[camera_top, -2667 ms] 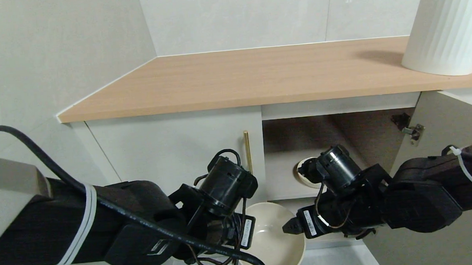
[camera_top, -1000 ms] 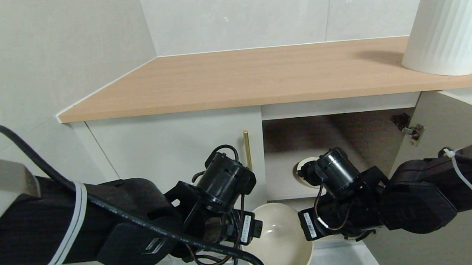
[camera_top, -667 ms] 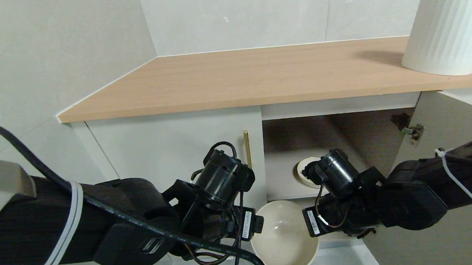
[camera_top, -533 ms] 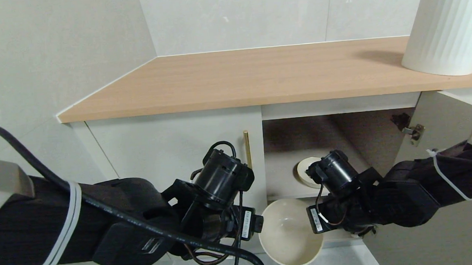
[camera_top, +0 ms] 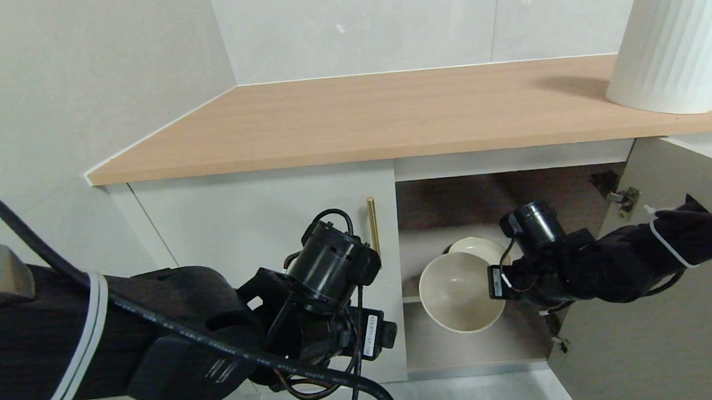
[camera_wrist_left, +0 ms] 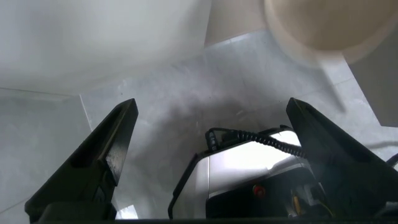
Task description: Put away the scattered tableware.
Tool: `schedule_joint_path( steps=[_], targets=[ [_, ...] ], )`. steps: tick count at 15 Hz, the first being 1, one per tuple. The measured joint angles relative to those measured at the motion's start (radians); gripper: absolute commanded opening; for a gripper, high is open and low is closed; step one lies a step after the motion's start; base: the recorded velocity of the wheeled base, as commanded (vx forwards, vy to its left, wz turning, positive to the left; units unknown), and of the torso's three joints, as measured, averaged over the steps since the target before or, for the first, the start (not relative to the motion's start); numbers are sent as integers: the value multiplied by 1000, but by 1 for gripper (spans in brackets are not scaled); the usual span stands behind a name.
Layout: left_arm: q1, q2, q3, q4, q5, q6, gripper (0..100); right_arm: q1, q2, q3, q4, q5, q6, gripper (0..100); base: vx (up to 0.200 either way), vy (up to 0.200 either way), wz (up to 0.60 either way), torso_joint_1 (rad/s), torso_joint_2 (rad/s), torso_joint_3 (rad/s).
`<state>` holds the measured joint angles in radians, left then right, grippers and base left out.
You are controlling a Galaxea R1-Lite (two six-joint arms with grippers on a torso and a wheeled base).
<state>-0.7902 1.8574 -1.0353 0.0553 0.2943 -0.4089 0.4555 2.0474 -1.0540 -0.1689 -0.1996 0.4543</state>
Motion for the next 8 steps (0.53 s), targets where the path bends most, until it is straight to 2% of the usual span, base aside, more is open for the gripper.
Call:
schedule_joint_path(
  steps=[4,8],
  targets=[
    [0,-1,0,0,0,0,100,-79,46,-89,-8,9,131,0,0,0,0,0,0,0],
    [0,-1,-1,0,0,0,100,-122,83,-151,-6,13,192,0,0,0,0,0,0,0]
  ],
)
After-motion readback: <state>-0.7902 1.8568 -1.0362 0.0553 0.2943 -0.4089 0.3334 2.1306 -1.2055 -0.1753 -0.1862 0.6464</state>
